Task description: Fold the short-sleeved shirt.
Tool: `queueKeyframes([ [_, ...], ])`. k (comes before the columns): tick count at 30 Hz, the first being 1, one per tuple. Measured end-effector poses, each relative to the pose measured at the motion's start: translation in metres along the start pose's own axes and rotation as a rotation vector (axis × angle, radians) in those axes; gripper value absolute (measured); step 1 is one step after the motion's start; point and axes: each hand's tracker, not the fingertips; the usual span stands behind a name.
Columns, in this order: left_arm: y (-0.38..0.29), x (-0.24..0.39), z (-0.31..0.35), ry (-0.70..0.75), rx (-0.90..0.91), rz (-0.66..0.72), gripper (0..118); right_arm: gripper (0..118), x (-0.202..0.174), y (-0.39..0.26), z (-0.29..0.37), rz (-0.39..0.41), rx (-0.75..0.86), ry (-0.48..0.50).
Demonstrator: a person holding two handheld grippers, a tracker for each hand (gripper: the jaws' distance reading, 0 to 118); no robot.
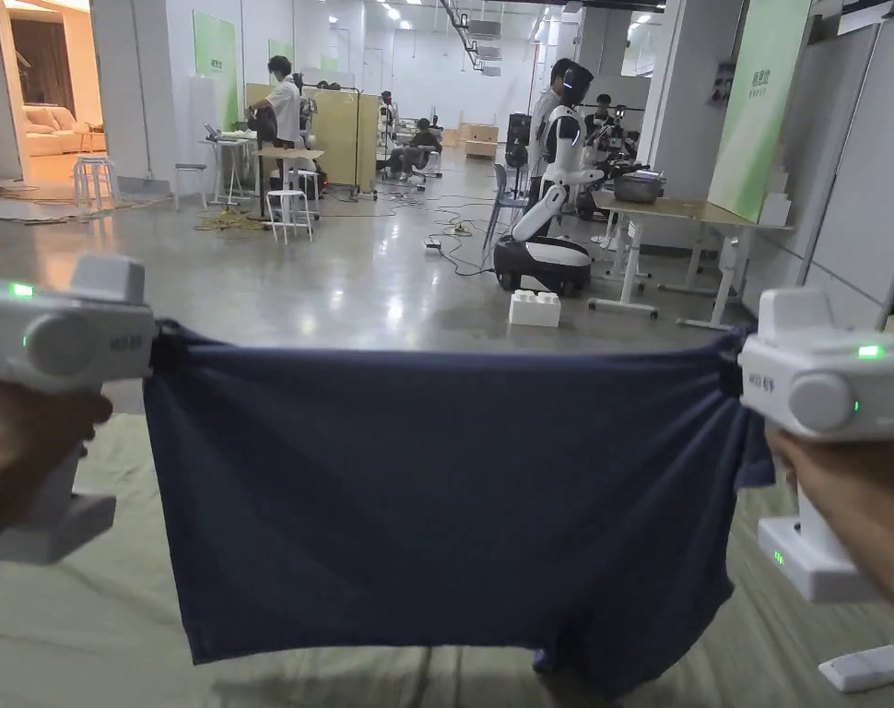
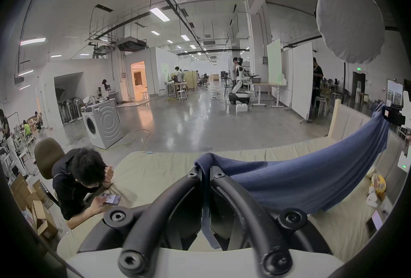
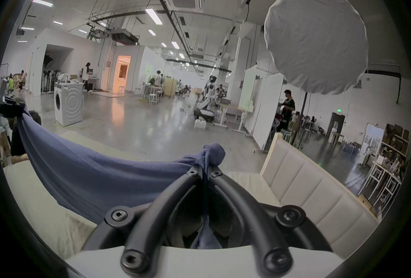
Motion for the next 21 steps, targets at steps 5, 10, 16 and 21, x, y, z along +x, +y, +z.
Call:
queueKeyframes([
  [5, -0.076, 0.002, 0.016, -0.041, -0.034, -0.026, 5, 3, -0.005, -0.074, 0.012, 0.026, -0.067, 0.023],
  [10, -0.141, 0.003, 0.051, -0.066, -0.05, 0.023, 5, 3, -0.013, -0.133, 0.049, 0.036, -0.106, 0.039],
  [16, -0.199, 0.0, 0.108, -0.056, -0.046, 0.075, 5, 3, -0.023, -0.176, 0.118, 0.081, -0.099, 0.038],
  [21, -0.25, -0.009, 0.153, -0.045, -0.089, 0.119, 5, 3, -0.028, -0.216, 0.177, -0.006, -0.218, 0.056],
])
